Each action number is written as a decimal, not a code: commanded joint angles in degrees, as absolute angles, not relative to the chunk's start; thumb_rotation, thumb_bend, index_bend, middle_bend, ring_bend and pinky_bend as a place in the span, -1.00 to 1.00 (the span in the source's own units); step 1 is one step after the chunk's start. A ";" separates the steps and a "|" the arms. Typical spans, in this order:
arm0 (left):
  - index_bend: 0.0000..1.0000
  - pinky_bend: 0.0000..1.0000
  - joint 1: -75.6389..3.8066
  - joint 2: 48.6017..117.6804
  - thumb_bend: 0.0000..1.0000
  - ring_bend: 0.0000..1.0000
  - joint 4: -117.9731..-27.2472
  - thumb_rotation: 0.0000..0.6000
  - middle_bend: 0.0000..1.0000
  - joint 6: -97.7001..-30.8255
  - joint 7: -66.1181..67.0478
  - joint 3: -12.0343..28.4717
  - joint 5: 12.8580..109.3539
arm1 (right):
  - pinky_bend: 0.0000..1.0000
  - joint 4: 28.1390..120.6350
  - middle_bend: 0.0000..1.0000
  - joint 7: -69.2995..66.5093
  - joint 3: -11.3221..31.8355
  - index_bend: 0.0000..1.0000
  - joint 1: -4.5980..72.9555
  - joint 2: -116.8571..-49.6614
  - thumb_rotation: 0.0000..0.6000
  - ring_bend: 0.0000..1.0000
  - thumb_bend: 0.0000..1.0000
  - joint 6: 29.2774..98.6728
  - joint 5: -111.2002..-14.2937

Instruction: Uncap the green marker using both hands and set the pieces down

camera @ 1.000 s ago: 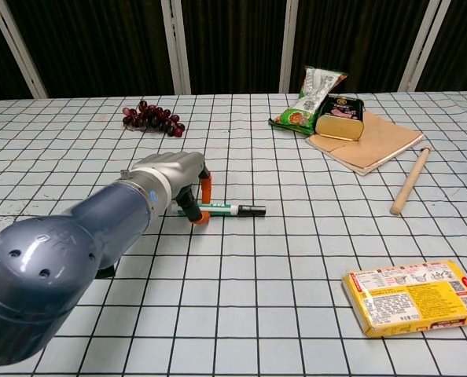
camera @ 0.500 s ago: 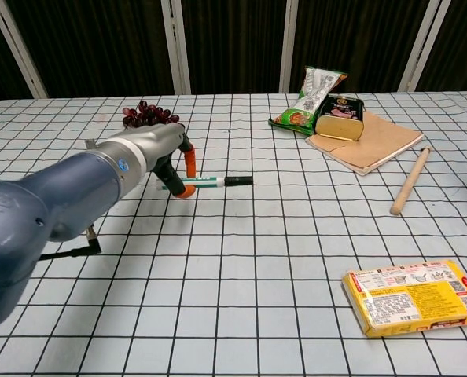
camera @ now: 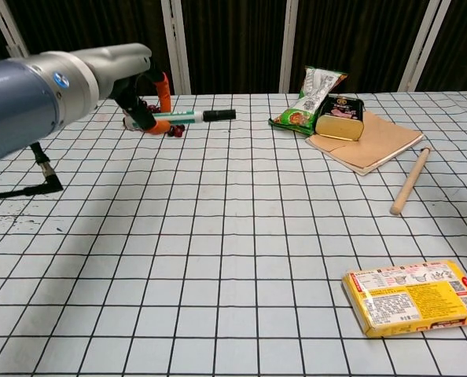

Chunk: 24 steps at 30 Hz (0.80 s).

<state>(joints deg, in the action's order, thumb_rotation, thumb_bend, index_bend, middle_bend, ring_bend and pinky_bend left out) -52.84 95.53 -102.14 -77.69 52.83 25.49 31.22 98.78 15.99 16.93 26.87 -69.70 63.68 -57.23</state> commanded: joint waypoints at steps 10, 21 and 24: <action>0.23 -1.00 -56.51 95.37 0.26 -1.00 -102.77 1.00 -0.87 -76.42 51.90 27.35 28.89 | -1.00 114.84 -1.00 30.77 23.85 -0.65 38.78 -70.41 1.00 -1.00 -0.85 65.85 -39.88; 0.24 -1.00 -59.74 97.86 0.27 -1.00 -101.15 1.00 -0.85 -77.20 51.70 27.37 27.66 | -1.00 115.02 -1.00 43.05 28.63 -0.54 53.01 -77.35 1.00 -1.00 -0.84 71.49 -20.00; 0.25 -1.00 -60.60 98.72 0.27 -1.00 -100.68 1.00 -0.85 -77.84 51.53 27.58 27.54 | -1.00 112.16 -1.00 45.36 28.15 -0.49 56.93 -80.85 1.00 -1.00 -0.82 72.31 -16.34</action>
<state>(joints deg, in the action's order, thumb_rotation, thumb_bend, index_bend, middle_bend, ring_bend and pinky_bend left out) -60.33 98.45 -100.83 -77.63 51.60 27.47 27.57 114.27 43.06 27.83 54.08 -78.03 71.41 -19.01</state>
